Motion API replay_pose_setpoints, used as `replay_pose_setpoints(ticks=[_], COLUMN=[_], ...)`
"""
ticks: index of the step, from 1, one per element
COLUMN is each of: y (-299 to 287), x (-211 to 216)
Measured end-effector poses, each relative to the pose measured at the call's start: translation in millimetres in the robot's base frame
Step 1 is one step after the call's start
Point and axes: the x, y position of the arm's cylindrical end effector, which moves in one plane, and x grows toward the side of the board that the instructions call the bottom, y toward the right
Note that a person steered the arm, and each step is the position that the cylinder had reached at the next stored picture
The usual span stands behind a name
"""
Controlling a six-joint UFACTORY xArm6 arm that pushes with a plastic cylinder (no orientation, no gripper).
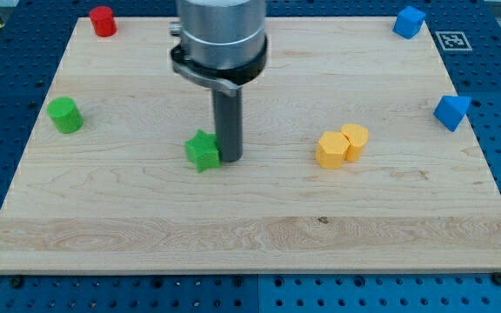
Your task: Move the green circle closer to the green star
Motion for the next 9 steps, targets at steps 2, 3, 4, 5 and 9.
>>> replay_pose_setpoints(ticks=[2, 3, 4, 5, 9], y=[-34.6, -25.1, -34.8, -71.7, -261.6], x=[0.0, -33.8, -70.2, -99.7, -130.7])
